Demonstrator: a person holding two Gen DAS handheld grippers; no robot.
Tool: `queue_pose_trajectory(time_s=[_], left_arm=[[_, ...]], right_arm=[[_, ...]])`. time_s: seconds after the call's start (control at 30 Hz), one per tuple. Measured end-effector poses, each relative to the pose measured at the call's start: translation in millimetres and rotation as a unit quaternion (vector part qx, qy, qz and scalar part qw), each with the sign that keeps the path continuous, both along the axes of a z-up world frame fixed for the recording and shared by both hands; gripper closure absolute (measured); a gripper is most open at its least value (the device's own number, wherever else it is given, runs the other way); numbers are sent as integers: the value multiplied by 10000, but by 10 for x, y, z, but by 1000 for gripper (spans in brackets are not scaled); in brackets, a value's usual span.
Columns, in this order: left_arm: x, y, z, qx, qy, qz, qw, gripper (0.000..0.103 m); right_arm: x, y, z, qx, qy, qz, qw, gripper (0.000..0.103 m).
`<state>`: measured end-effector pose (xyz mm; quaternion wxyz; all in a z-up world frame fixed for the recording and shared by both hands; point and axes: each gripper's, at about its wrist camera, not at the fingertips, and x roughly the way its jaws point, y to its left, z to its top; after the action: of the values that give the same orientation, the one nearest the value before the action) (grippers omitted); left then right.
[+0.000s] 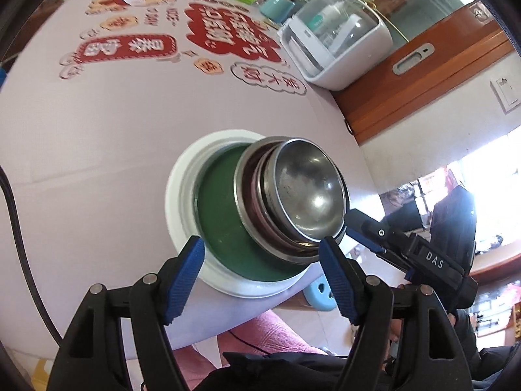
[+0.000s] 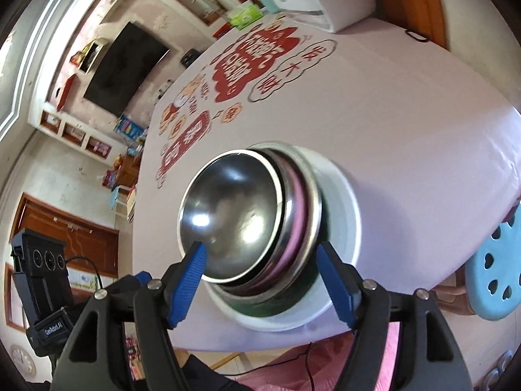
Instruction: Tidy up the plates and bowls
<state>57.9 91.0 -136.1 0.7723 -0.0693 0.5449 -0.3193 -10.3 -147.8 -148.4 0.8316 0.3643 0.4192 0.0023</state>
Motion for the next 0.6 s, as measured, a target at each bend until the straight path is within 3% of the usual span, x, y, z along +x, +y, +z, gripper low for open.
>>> queue_pose_trajectory(time_s=[0.2, 0.47, 0.53, 0.6], left_arm=[[-143, 36, 172, 42, -275, 707, 9971, 32], [-433, -177, 331, 331, -458, 1447, 9879, 31], [-519, -247, 363, 393, -530, 1512, 9863, 29], [-629, -332, 387, 507, -655, 1581, 9840, 20]], right_arm=[[105, -22, 169, -183, -82, 528, 9984, 26], [-75, -108, 427, -719, -187, 1085, 9913, 13], [-138, -146, 472, -772, -231, 1206, 9894, 12], [-180, -186, 498, -865, -225, 1284, 9877, 12]])
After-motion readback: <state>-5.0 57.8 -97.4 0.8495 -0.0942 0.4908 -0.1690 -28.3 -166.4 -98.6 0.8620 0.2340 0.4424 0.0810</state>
